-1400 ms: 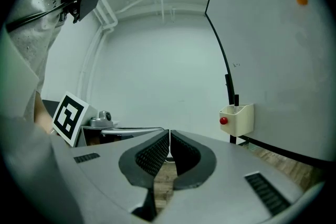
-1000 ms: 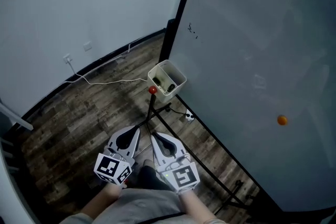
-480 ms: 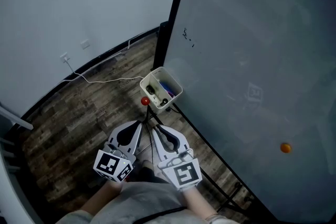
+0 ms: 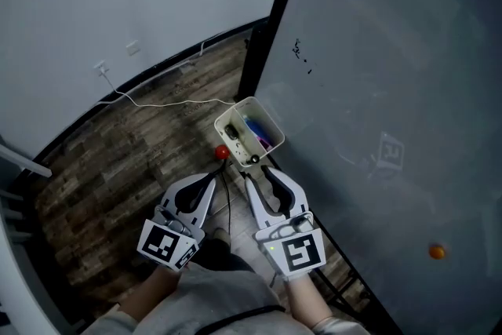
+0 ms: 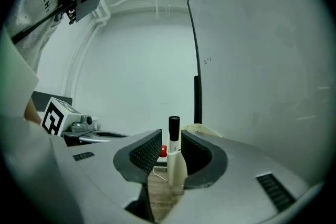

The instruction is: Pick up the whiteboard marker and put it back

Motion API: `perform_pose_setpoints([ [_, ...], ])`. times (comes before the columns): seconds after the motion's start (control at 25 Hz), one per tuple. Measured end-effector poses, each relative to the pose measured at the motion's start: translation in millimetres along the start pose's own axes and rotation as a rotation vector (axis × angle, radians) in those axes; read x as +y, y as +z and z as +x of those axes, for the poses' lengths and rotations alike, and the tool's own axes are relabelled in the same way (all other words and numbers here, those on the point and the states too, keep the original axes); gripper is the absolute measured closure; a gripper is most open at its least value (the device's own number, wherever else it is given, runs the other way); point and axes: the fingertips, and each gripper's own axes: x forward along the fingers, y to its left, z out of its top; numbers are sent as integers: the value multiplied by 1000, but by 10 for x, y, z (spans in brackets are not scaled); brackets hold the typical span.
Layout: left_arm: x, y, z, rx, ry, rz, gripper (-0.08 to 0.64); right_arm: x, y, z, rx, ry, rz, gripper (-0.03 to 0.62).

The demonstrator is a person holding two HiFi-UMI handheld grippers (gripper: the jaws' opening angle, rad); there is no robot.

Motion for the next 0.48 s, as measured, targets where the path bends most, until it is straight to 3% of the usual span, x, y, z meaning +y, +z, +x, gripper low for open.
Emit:
perform_pose_setpoints([
  [0.48, 116, 153, 254, 2, -88, 13, 545, -75, 12, 284, 38, -25, -33, 486],
])
